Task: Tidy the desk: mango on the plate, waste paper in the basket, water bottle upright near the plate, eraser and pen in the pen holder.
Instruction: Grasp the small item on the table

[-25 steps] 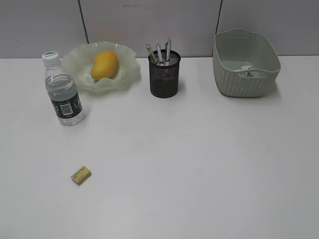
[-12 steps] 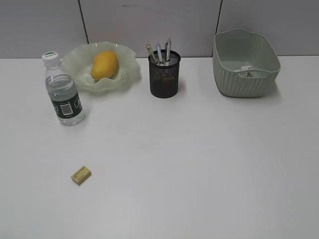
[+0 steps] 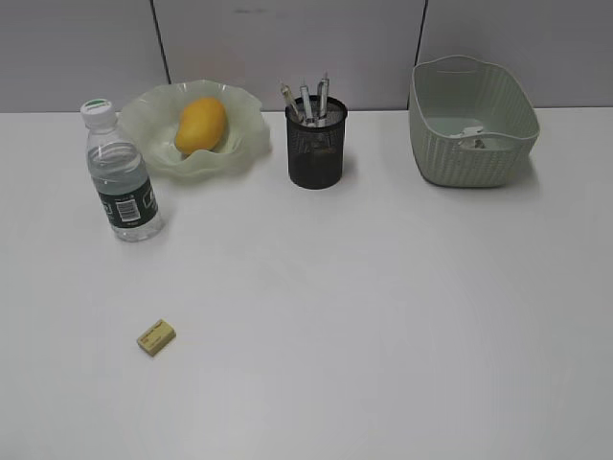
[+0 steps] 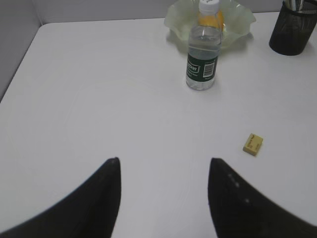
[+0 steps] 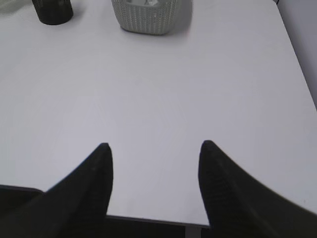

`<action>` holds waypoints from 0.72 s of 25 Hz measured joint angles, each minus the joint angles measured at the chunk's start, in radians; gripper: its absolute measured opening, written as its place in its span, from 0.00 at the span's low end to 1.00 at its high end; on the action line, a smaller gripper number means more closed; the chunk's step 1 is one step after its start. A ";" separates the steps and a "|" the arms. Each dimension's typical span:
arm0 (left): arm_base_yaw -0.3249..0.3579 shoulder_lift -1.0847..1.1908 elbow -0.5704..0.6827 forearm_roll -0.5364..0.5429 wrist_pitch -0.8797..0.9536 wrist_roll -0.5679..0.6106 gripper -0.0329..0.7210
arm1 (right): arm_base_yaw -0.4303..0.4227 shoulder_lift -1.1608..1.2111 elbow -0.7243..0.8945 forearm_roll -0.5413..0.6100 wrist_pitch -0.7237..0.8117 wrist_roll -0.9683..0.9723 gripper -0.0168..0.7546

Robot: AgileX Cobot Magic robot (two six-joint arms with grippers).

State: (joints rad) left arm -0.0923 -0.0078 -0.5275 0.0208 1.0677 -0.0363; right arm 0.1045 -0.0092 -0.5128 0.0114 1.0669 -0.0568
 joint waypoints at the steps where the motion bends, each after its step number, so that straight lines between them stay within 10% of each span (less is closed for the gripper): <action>1: 0.000 0.000 0.000 0.000 0.000 0.000 0.61 | 0.000 0.000 0.001 0.000 -0.005 0.000 0.60; 18: 0.000 0.000 0.000 -0.003 0.000 0.000 0.60 | -0.072 0.000 0.008 0.000 -0.021 0.000 0.60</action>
State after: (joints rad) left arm -0.0923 -0.0078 -0.5275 0.0180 1.0677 -0.0363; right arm 0.0323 -0.0092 -0.5046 0.0114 1.0461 -0.0568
